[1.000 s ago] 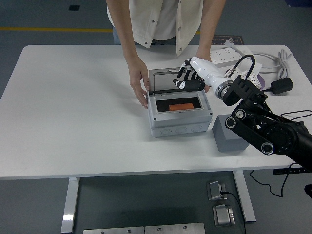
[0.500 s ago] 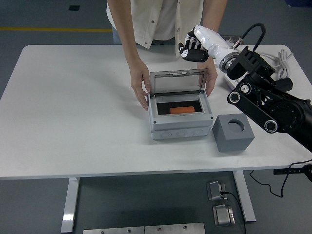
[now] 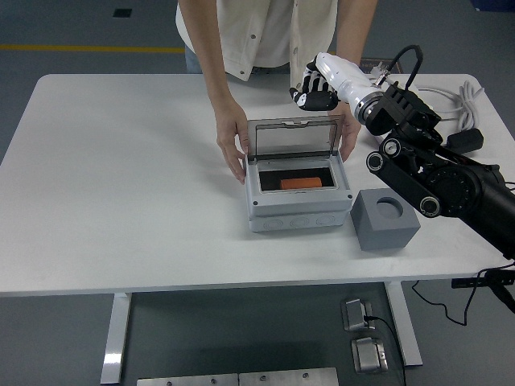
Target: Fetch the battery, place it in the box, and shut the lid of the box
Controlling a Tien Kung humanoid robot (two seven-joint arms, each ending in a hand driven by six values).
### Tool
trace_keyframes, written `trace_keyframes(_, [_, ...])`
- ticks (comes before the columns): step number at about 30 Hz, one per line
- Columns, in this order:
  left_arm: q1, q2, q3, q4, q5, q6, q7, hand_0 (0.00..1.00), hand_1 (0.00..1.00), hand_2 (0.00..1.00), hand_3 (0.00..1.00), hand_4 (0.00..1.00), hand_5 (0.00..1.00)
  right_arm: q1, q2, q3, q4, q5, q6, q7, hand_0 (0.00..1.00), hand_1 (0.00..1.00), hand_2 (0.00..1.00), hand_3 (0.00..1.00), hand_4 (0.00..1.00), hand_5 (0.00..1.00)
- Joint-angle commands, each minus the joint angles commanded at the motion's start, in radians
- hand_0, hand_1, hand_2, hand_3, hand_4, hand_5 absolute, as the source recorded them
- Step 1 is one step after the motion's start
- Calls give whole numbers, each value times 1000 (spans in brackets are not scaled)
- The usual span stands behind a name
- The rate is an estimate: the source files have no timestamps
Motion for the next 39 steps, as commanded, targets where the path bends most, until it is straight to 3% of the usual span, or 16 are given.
trace_keyframes(1, [-1, 0, 0, 0, 0, 0, 0, 443, 593, 544, 531, 326, 2, -2, 3, -3, -7, 3, -1, 2, 701, 653, 685, 709, 852, 765])
trace_keyframes(2, [-1, 0, -1, 0, 1, 0, 0, 443, 592, 544, 531, 327, 2, -3, 5, -4, -10, 4, -1, 2, 877, 733, 727, 757, 963, 998])
trace_keyframes(14, [-3, 0, -12, 0, 10, 3, 0, 443, 591, 544, 532, 321, 2, -19, 14, -40, -16, 25, 1, 5, 918, 748, 738, 766, 950, 998])
trace_keyframes(25, [4, 1, -24, 0, 15, 6, -1, 445, 591, 543, 532, 320, 2, -39, -18, -87, 46, 26, 50, -45, 916, 744, 737, 763, 952, 998])
trace_keyframes(26, [5, 1, -25, 0, 15, 6, -1, 445, 591, 541, 532, 319, 2, -41, -21, -89, 54, 24, 55, -52, 869, 711, 705, 746, 952, 998])
trace_keyframes(31, [8, 0, -29, 0, 16, 7, -1, 445, 591, 541, 532, 319, 2, -48, -36, -91, 89, 3, 72, -79, 869, 711, 705, 746, 952, 998])
trace_keyframes(32, [8, 0, -30, 0, 18, 7, -1, 445, 590, 540, 531, 318, 2, -49, -39, -90, 98, -4, 75, -86, 655, 605, 614, 688, 951, 998])
trace_keyframes(37, [9, 1, -36, 0, 22, 7, 1, 445, 590, 540, 531, 318, 2, -53, -58, -83, 154, -34, 112, -131, 655, 605, 614, 688, 951, 998])
trace_keyframes(38, [10, 1, -37, 0, 21, 7, 0, 445, 590, 541, 532, 320, 2, -53, -61, -83, 164, -36, 120, -140, 533, 538, 578, 665, 949, 998])
trace_keyframes(39, [10, 1, -36, 0, 20, 7, 0, 445, 590, 541, 532, 320, 2, -54, -64, -84, 173, -38, 127, -148, 533, 538, 578, 665, 949, 998])
